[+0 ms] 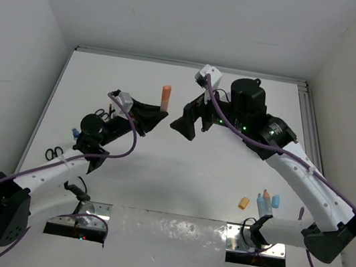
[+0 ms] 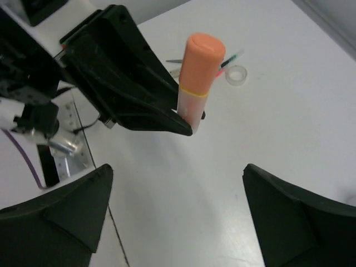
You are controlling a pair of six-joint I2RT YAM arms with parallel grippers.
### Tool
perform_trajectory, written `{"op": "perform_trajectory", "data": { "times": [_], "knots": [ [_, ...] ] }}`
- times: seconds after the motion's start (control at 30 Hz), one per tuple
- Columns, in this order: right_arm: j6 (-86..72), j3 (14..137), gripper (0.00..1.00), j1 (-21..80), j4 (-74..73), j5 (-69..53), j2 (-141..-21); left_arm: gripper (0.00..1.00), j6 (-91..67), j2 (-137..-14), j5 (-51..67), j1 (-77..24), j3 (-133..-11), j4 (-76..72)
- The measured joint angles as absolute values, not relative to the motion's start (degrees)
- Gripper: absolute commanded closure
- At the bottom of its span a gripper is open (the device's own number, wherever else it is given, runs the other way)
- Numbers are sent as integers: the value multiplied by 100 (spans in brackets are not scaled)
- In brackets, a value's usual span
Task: Sort the stationery into containers
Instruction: Close the pen cap on the pen.
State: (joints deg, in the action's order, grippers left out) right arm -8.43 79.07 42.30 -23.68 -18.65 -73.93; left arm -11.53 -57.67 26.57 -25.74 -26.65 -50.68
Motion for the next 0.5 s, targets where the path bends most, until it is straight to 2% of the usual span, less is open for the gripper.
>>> {"op": "perform_trajectory", "data": {
  "times": [0.03,0.07,0.1,0.17,0.2,0.23,0.27,0.3,0.33,0.37,0.47,0.5],
  "knots": [
    [-650,8066,9,4204,-2602,-1953,-7397,100,-1186,-5728,2742,-2565,-2596,-5103],
    [-456,8237,34,4176,-2827,-2047,-7400,100,-1232,-5699,2856,-2565,-2558,-5131],
    [-189,8438,48,4158,-3048,-2156,-7406,100,-1262,-5675,2961,-2565,-2534,-5153],
    [202,8908,71,4123,-3454,-2314,-7472,100,-1350,-5627,3146,-2565,-2528,-5177],
    [362,9207,73,4108,-3636,-2364,-7555,100,-1387,-5607,3225,-2565,-2528,-5199],
    [506,9515,70,4099,-3767,-2425,-7651,100,-1417,-5583,3286,-2565,-2528,-5225],
    [635,9771,60,4095,-3848,-2471,-7736,100,-1450,-5564,3352,-2565,-2528,-5256],
    [738,9942,19,4093,-3909,-2515,-7791,100,-1492,-5546,3400,-2565,-2528,-5288],
    [836,10051,8,4088,-3959,-2571,-7826,100,-1518,-5531,3448,-2565,-2528,-5312],
    [961,10086,1,4088,-3990,-2626,-7835,100,-1555,-5513,3503,-2565,-2528,-5341],
    [1190,10084,3,4075,-4086,-2814,-7859,100,-1645,-5500,3625,-2565,-2528,-5430],
    [1225,10079,8,4069,-4084,-2895,-7876,100,-1673,-5500,3658,-2565,-2528,-5450]
  ]
}}
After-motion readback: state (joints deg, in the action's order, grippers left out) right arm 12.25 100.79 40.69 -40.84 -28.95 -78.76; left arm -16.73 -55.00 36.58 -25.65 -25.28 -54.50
